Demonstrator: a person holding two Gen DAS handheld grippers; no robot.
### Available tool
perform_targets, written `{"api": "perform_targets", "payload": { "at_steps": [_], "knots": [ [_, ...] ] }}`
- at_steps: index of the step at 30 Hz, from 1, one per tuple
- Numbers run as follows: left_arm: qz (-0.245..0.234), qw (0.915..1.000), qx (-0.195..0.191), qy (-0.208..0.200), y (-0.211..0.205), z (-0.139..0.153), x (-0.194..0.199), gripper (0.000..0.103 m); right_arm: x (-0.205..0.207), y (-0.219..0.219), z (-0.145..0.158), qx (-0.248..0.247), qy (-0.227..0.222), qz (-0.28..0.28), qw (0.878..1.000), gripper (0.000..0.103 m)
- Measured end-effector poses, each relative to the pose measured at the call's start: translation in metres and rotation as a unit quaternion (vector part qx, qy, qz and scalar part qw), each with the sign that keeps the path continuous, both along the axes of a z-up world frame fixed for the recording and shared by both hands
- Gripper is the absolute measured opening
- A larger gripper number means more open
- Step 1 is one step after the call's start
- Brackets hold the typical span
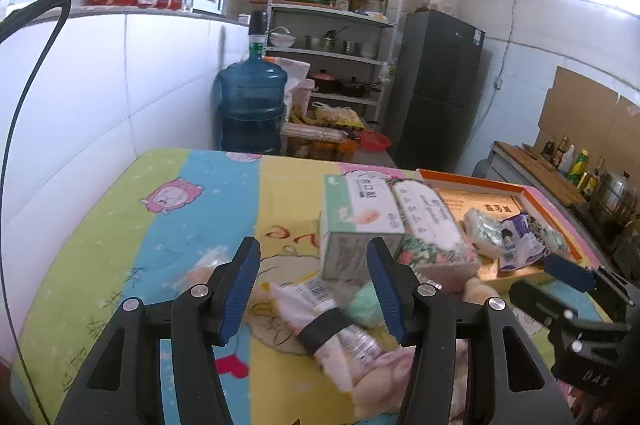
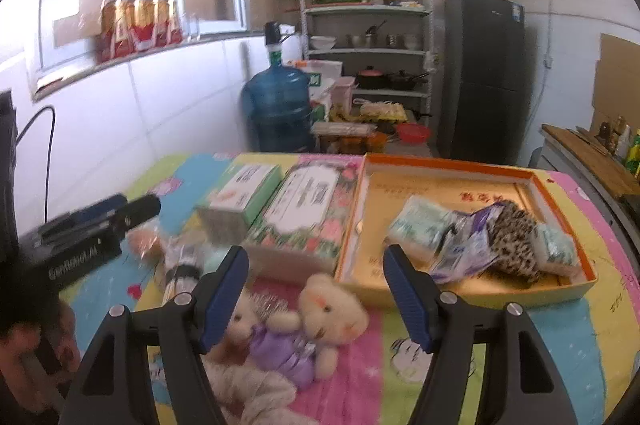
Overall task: Organize soft objects
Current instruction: 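Grasp the white floral scrunchie with the right gripper while the left grasps the pink teddy bear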
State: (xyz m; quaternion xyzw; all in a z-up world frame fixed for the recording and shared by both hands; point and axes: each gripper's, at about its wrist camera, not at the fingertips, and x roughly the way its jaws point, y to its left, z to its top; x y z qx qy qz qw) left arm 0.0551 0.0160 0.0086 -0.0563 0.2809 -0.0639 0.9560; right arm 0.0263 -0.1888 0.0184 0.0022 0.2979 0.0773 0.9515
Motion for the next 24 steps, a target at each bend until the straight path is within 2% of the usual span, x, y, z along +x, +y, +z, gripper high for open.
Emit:
{"api": "perform_targets", "payload": {
  "at_steps": [11, 19, 24],
  "knots": [
    [-0.017, 0.9997, -0.014, 0.004, 0.016, -0.019, -0.026, 0.057, -0.027, 0.018, -0.031, -0.011, 0.038, 0.039, 0.998, 0.07],
    [-0.031, 0.9993, -0.019, 0.007, 0.013, -0.027, -0.034, 0.057, -0.04, 0.011, -0.054, -0.015, 0.074, 0.042, 0.996, 0.07],
    [-0.047, 0.9987, -0.016, 0.007, 0.007, -0.029, -0.038, 0.057, -0.043, 0.01, -0.062, -0.005, 0.092, 0.062, 0.994, 0.069]
  ]
}}
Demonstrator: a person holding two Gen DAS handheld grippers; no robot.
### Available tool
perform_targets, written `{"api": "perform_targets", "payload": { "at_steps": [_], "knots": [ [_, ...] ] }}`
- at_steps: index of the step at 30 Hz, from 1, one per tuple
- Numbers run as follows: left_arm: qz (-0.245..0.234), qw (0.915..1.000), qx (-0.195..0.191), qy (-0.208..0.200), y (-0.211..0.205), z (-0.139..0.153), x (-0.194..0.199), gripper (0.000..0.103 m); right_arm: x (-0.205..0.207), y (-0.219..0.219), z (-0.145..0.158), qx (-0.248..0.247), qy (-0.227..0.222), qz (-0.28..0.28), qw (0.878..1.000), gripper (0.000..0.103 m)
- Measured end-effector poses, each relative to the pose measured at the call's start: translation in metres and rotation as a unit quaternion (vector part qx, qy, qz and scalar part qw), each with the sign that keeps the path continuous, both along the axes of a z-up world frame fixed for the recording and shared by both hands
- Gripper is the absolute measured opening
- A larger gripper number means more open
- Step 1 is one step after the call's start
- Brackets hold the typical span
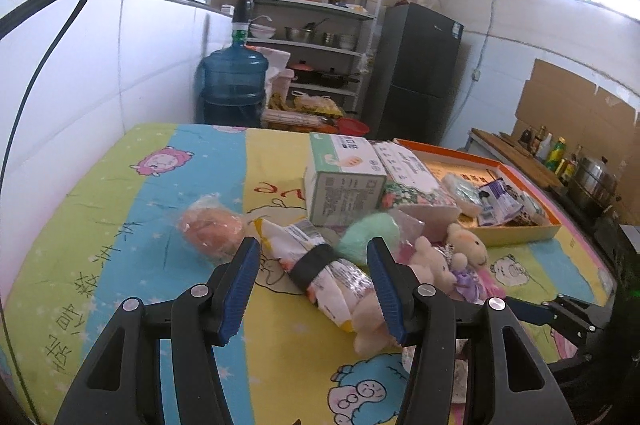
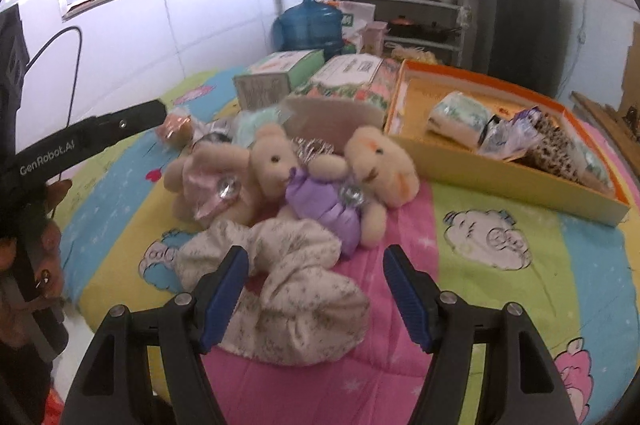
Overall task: Organize soft objects
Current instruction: 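Grasp the white floral scrunchie with the right gripper while the left grasps the pink teddy bear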
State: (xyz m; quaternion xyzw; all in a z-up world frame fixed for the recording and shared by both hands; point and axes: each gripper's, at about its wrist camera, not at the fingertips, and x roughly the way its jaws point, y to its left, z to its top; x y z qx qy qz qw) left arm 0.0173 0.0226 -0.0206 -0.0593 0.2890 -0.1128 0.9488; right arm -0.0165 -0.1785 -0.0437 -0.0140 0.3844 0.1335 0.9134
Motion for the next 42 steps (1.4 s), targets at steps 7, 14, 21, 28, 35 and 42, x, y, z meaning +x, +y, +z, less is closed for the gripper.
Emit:
{"api": "perform_targets", "payload": {
  "at_steps": [7, 14, 21, 28, 35, 42],
  "knots": [
    [-0.029, 0.9996, -0.001, 0.002, -0.01, -0.001, -0.001, 0.058, -0.004, -0.002, -0.001, 0.011, 0.008, 0.01, 1.0, 0.026],
    [-0.086, 0.9961, 0.018, -0.002, -0.025, 0.001, -0.001, 0.058, -0.013, -0.003, 0.009, 0.023, -0.007, 0.032, 0.999, 0.013],
    [-0.14, 0.9895, 0.035, 0.006, -0.043, -0.002, 0.006, 0.058, -0.025, -0.01, 0.036, 0.038, -0.053, 0.036, 0.997, 0.012],
    [-0.167, 0.9842, 0.056, 0.024, -0.059, -0.018, 0.01, 0.057, -0.021, -0.025, 0.041, 0.04, -0.058, 0.007, 0.997, 0.012],
    [-0.162, 0.9856, 0.036, 0.034, -0.053, -0.026, 0.013, 0.028, -0.017, -0.029, 0.038, 0.046, -0.053, -0.003, 0.998, 0.012],
    [-0.157, 0.987, 0.029, 0.024, -0.051, -0.023, 0.004, 0.02, -0.016, -0.029, 0.037, 0.049, -0.055, -0.006, 0.997, 0.012]
  ]
}}
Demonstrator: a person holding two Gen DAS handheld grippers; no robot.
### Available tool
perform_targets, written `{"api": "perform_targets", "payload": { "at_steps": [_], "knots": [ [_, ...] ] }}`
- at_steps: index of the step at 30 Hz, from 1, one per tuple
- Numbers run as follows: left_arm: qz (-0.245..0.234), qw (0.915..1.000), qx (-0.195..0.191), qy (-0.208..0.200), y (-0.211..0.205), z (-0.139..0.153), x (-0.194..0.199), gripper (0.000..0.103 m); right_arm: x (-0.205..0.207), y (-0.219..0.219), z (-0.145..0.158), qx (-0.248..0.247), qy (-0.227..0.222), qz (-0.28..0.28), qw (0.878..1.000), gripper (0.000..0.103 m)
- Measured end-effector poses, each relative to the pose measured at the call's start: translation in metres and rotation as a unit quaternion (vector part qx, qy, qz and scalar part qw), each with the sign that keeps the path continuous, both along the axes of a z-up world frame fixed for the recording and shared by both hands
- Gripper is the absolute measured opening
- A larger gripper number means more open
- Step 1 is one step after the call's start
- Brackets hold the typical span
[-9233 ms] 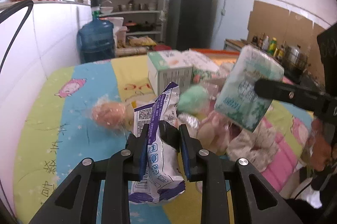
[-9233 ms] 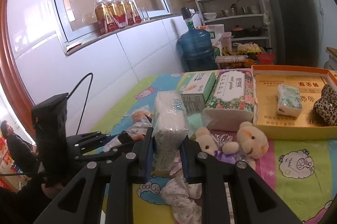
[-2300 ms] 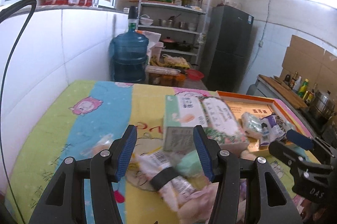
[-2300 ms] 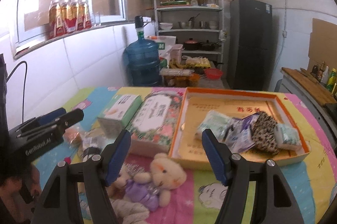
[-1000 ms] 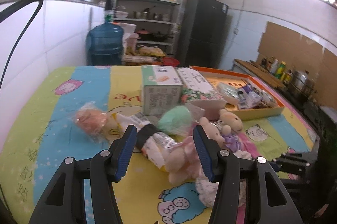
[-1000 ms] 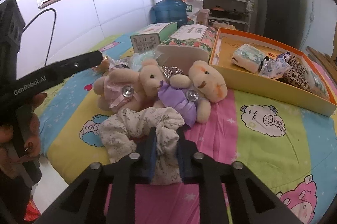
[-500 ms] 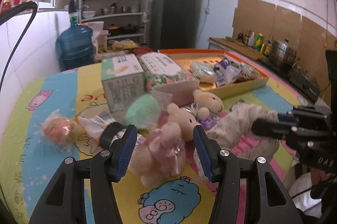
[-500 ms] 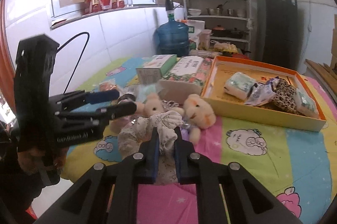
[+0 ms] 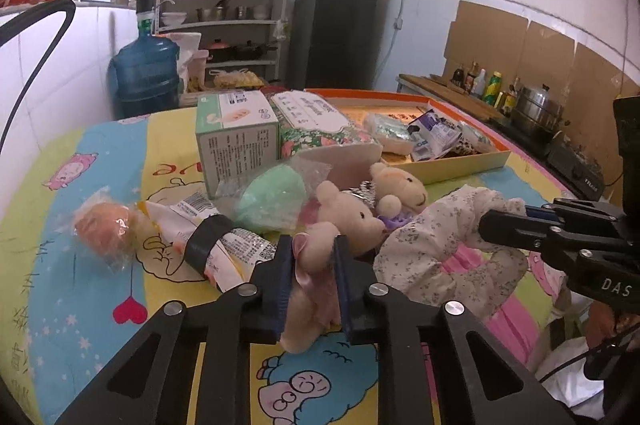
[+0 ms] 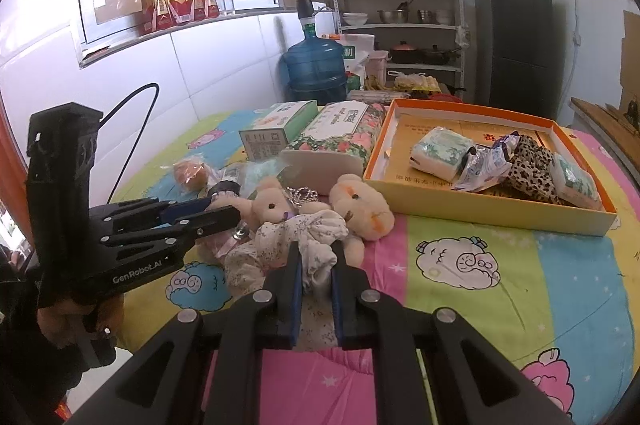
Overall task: Organize soft objects
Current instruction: 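Grasp the white floral scrunchie with the right gripper while the left grasps the pink teddy bear, then carry the pink teddy bear and floral scrunchie over the orange box with both grippers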
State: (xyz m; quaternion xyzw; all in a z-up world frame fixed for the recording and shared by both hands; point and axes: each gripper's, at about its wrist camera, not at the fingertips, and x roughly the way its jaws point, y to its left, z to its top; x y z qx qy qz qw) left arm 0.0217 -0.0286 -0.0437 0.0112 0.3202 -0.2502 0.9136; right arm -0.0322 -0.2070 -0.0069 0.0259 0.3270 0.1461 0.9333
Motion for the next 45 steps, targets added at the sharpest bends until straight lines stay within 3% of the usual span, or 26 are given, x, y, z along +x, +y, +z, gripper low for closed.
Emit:
{"api": "perform_targets", "payload": {
  "at_steps": [24, 45],
  "knots": [
    [0.02, 0.9983, -0.027, -0.048, 0.004, 0.047, -0.015, 0.017, -0.01, -0.011, 0.027, 0.001, -0.047, -0.011, 0.999, 0.012],
    [0.011, 0.9967, -0.037, -0.071, -0.07, 0.084, 0.017, 0.017, 0.01, -0.094, 0.054, 0.008, -0.098, -0.09, 0.991, 0.013]
  ]
}}
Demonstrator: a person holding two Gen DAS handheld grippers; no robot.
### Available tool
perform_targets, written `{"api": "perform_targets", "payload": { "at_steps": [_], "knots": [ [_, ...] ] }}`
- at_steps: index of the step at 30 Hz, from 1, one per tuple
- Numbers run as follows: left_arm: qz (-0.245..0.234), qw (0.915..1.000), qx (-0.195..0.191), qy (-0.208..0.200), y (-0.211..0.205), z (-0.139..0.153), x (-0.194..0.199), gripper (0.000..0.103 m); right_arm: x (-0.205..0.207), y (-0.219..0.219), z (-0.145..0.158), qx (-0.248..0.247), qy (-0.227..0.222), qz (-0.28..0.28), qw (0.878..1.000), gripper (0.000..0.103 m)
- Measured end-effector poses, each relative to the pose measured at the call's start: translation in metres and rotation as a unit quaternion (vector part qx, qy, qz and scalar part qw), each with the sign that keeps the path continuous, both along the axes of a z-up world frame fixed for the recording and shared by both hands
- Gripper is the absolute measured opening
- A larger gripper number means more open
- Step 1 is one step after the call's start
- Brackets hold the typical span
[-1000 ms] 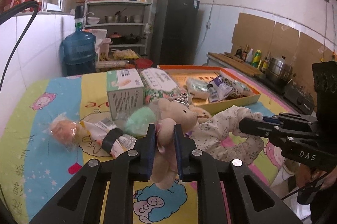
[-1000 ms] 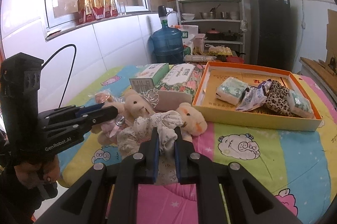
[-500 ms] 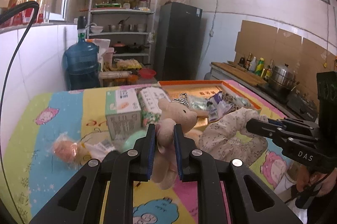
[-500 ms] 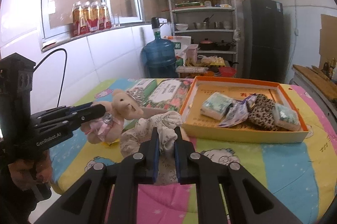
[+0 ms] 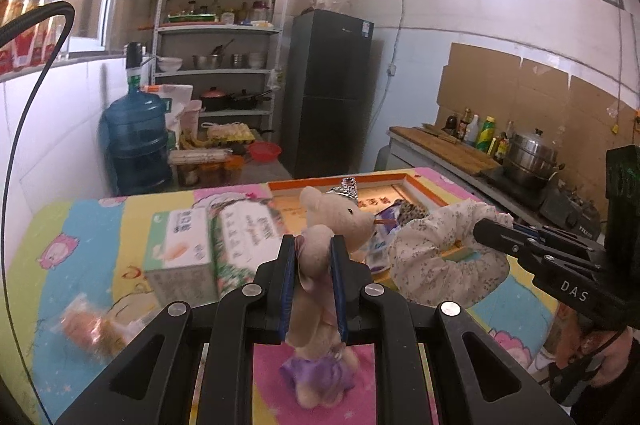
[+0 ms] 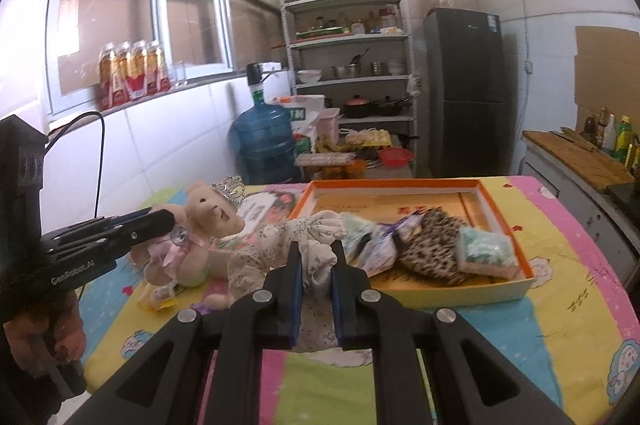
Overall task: Organize soft objects
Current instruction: 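Carry the pink teddy bear and floral scrunchie over the orange box with both grippers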
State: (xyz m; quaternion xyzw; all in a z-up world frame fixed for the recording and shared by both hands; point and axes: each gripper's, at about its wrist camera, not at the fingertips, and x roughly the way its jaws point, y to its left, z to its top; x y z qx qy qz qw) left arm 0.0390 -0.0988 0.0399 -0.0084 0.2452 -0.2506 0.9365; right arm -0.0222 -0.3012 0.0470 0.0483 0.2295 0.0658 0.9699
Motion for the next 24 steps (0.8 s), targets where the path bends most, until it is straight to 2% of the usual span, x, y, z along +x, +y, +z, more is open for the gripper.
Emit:
{"api": "perform_targets", "payload": {
  "at_steps": [12, 24],
  "knots": [
    [-0.004, 0.9998, 0.011, 0.013, -0.053, 0.004, 0.038, 0.017, 0.026, -0.048, 0.008, 0.01, -0.018, -0.032, 0.999, 0.013],
    [0.011, 0.9992, 0.026, 0.028, -0.095, -0.004, 0.079, 0.017, 0.063, -0.085, 0.004, 0.027, -0.014, -0.046, 0.999, 0.013]
  ]
}}
